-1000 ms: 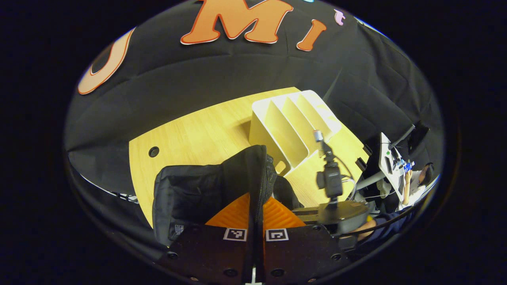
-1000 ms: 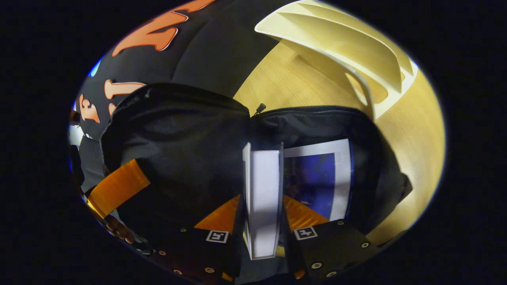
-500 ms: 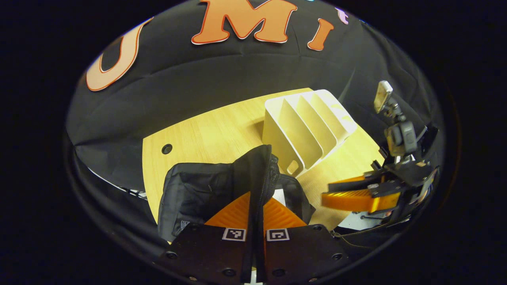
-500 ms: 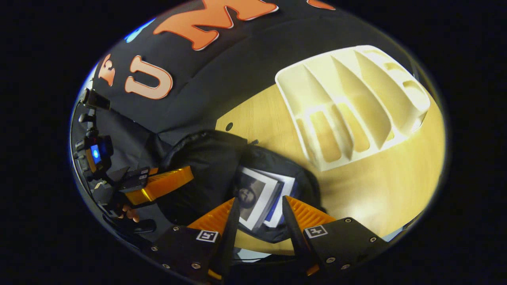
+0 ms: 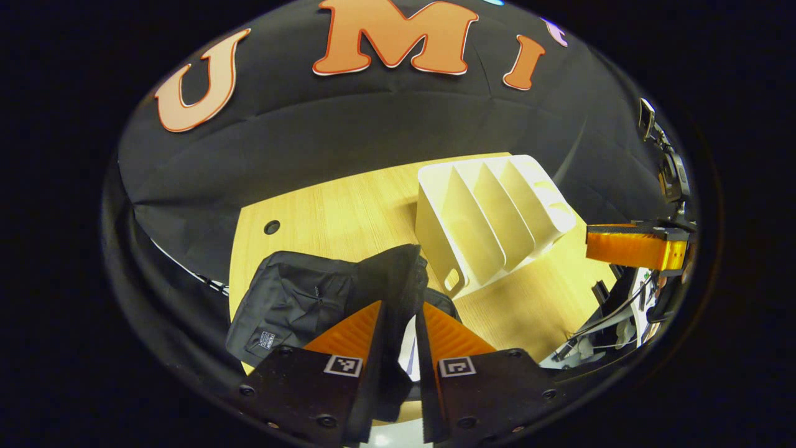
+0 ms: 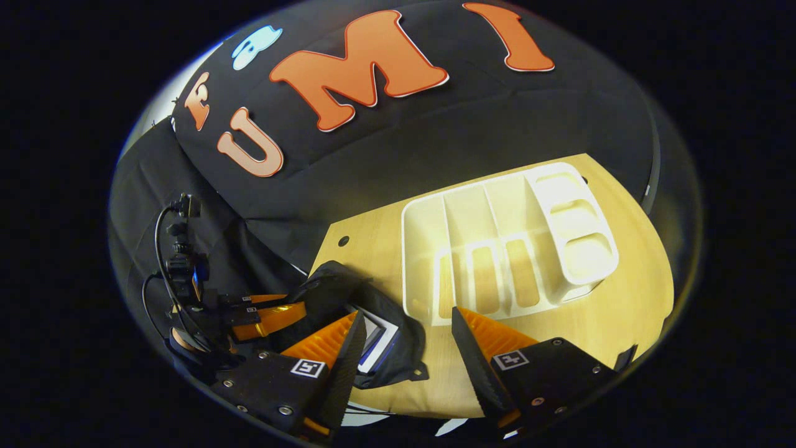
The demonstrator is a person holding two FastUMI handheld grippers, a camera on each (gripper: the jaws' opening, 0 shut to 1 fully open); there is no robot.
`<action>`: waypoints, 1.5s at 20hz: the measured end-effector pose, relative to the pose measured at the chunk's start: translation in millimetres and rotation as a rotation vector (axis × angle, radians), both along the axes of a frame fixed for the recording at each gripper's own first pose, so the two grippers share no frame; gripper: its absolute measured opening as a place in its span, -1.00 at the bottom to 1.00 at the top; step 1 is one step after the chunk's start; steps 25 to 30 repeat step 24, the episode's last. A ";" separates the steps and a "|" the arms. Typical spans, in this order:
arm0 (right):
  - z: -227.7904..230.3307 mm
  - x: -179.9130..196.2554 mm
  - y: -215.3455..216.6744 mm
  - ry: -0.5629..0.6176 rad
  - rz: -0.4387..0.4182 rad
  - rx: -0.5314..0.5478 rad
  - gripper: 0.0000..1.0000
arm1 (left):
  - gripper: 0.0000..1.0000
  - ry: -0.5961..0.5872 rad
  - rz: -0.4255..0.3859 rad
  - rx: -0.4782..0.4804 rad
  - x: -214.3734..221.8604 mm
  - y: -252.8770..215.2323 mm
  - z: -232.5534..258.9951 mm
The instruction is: Open the schoolbag, grab two books from the bookshelf and put them into the schoolbag.
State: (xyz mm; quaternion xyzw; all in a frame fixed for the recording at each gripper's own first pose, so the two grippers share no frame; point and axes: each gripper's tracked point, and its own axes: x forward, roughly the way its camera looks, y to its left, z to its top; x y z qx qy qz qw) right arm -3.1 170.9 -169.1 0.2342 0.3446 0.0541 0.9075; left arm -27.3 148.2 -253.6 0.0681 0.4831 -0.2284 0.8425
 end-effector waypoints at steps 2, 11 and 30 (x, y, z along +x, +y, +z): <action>12.1 1.0 -18.9 -0.033 0.006 -0.019 0.66 | -0.20 -0.046 0.028 -0.035 0.5 -18.4 17.7; 88.1 -4.9 -80.5 -0.270 0.062 -0.130 0.86 | 0.74 -0.391 0.205 -0.169 -1.7 -87.9 134.5; 174.2 -17.1 -116.5 -0.632 -0.135 -0.365 0.90 | 0.92 -1.065 0.291 -0.266 -47.2 -144.0 291.8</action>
